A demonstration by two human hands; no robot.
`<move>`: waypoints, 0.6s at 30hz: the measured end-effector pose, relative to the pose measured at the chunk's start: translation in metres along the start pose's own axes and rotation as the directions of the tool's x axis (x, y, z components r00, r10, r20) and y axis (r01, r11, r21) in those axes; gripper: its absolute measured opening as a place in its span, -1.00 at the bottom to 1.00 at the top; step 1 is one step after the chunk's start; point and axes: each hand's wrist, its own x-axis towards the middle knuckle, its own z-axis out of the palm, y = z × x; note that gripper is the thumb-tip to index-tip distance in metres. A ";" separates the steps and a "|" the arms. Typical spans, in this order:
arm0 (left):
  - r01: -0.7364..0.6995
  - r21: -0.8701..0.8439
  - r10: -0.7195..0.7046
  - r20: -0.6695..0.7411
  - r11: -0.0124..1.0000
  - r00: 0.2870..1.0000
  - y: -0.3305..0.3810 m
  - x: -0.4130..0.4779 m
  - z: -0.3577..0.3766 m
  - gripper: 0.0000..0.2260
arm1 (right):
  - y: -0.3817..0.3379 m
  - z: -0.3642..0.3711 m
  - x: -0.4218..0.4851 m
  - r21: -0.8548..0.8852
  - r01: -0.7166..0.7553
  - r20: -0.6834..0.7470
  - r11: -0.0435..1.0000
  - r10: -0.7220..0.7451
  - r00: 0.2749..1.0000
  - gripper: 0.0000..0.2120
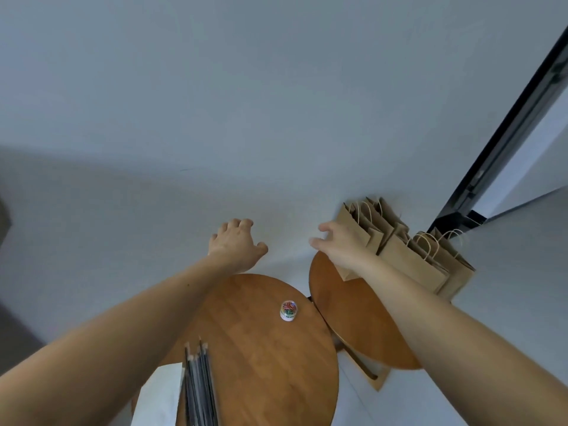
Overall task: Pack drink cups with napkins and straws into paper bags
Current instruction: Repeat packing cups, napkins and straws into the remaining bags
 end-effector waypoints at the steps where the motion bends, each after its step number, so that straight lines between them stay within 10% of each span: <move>1: -0.005 -0.001 0.005 0.007 1.000 1.000 0.004 0.006 0.004 -0.40 | 0.011 -0.002 0.004 0.006 -0.023 -0.007 1.000 0.023 1.000 -0.42; 18: 0.201 0.061 -0.206 0.088 0.978 0.975 0.096 0.133 0.098 -0.42 | 0.214 -0.045 0.177 -0.196 -0.242 -0.076 0.950 0.231 0.970 -0.47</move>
